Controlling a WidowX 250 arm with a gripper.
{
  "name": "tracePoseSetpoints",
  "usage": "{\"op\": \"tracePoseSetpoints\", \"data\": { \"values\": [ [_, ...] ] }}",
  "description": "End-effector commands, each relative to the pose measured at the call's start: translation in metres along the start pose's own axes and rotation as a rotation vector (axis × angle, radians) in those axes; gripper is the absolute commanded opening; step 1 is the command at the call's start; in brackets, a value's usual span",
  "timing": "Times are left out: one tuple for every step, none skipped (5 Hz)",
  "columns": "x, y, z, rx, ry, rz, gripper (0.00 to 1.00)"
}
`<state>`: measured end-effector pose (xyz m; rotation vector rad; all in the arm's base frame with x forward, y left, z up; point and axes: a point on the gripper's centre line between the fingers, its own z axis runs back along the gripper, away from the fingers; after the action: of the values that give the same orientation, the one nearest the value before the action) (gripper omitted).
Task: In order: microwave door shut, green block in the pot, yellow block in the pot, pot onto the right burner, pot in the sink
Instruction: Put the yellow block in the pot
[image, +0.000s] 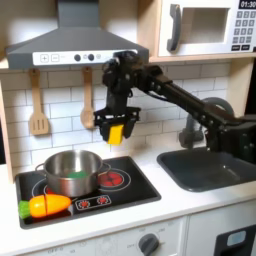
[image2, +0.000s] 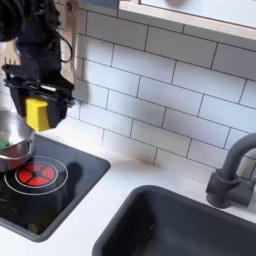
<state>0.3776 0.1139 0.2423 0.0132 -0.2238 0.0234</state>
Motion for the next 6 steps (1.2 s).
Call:
{"op": "tracePoseSetpoints", "data": {
  "values": [
    [-0.015, 0.048, 0.008, 0.035, 0.013, 0.126, 0.0],
    [-0.021, 0.069, 0.009, 0.072, 0.013, 0.165, 0.0],
    [-0.022, 0.08, 0.008, 0.101, 0.017, 0.154, 0.0],
    [-0.016, 0.085, -0.003, 0.099, 0.019, 0.142, 0.0],
    [-0.011, 0.091, -0.014, 0.092, 0.031, 0.143, 0.0],
    [-0.002, 0.093, -0.021, 0.085, 0.028, 0.13, 0.0]
  ]
}}
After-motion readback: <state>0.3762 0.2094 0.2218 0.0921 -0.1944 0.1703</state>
